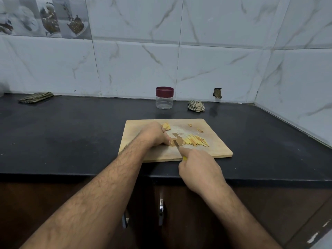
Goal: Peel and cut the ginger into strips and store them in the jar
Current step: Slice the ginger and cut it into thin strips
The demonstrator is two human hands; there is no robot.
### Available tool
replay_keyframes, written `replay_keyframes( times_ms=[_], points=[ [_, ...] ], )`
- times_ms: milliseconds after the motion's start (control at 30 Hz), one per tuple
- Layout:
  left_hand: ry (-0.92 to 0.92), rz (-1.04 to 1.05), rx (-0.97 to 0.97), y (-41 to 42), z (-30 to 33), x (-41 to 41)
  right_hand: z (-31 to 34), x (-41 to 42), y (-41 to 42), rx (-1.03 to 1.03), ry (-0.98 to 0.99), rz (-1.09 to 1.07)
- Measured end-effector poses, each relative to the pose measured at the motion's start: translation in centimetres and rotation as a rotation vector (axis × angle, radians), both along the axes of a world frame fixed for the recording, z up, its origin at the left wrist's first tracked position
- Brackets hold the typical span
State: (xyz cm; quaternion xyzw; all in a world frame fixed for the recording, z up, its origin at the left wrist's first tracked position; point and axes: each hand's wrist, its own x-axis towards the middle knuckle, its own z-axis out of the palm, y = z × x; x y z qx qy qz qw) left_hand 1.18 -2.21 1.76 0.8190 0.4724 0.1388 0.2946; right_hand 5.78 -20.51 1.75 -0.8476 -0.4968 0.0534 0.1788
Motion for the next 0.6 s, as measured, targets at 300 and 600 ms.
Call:
replay_keyframes(
  times_ms=[300,600],
  points=[
    [0.005,0.031,0.015,-0.1,-0.2,0.1,0.0,-0.1,0.9,0.025,-0.019,0.033],
    [0.014,0.038,0.020,0.1,-0.3,0.1,-0.3,0.6,1.4,0.029,0.003,0.047]
  ],
)
